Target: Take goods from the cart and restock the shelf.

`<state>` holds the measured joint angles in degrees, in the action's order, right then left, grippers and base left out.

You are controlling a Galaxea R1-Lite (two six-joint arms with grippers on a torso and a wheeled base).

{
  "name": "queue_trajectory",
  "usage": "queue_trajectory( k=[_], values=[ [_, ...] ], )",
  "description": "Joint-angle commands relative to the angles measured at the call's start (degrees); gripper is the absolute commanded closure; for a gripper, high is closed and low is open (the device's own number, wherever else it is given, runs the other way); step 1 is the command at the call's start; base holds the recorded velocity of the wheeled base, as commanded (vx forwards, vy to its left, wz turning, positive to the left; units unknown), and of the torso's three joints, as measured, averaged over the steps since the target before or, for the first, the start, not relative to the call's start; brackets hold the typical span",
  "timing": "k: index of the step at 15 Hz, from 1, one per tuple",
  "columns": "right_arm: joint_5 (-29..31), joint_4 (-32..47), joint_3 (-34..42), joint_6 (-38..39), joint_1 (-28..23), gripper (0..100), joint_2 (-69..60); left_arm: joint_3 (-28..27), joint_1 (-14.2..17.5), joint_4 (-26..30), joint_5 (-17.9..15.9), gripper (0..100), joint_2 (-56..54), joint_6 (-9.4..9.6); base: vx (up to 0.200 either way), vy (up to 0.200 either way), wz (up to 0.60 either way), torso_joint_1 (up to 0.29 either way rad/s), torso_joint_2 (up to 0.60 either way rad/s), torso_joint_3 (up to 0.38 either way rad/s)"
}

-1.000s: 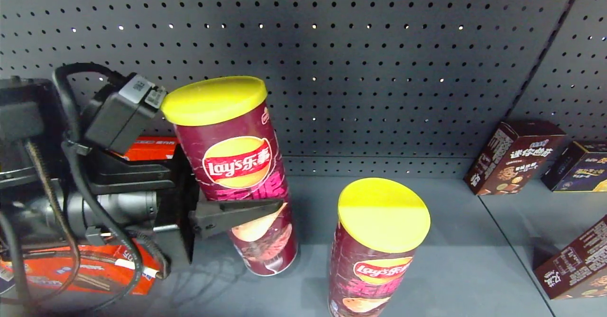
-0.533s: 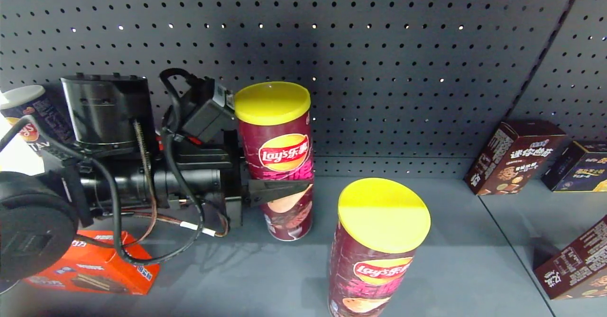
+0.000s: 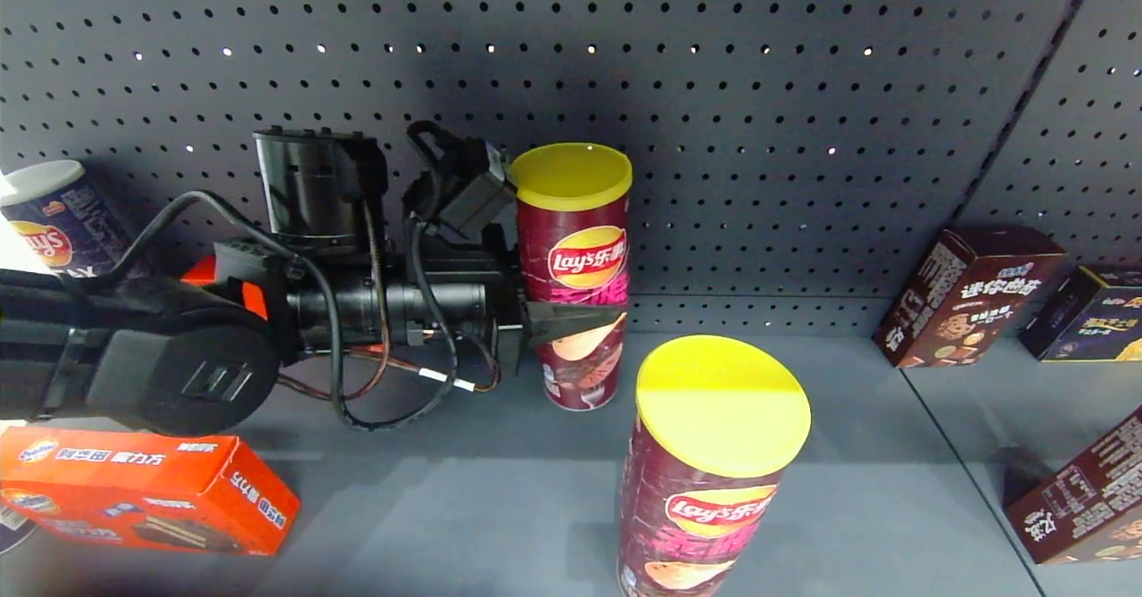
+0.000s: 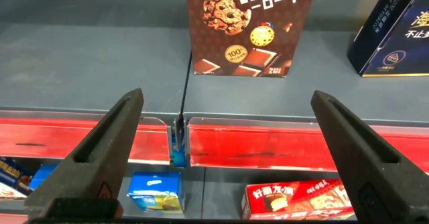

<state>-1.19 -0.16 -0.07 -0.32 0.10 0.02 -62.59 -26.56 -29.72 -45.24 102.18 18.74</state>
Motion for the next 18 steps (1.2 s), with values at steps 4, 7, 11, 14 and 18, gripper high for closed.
queue_trajectory(
  k=[4, 7, 11, 14, 18],
  values=[
    [0.1, 0.0, 0.0, 0.0, 0.0, 0, 0.0, -4.2, -0.8, 0.0, 0.1, 100, 4.8, -0.1, 0.0, 0.0, 0.0, 0.0, 0.0, 0.0],
    [0.1, 0.0, 0.0, 0.0, 0.0, 0, 0.0, -5.1, -1.0, -0.1, 0.1, 100, 6.6, -0.02, 0.0, 0.0, 0.0, 0.0, 0.0, 0.0],
    [0.1, 0.0, 0.1, 0.0, 0.0, 0, 0.0, -9.0, -1.1, -0.1, 0.1, 100, 10.1, -0.02, 0.0, 0.0, 0.0, 0.0, 0.0, 0.0],
    [0.1, 0.0, 0.0, 0.0, 0.0, 0, 0.0, -10.6, -1.6, -0.1, 0.1, 100, 11.6, -0.02, 0.0, 0.0, 0.0, 0.0, 0.0, 0.0],
    [0.0, 0.0, 0.0, 0.0, 0.0, 0, 0.0, -11.1, -1.6, -0.2, 0.1, 100, 12.5, -0.02, 0.0, 0.0, 0.0, 0.0, 0.0, 0.0]
  ],
)
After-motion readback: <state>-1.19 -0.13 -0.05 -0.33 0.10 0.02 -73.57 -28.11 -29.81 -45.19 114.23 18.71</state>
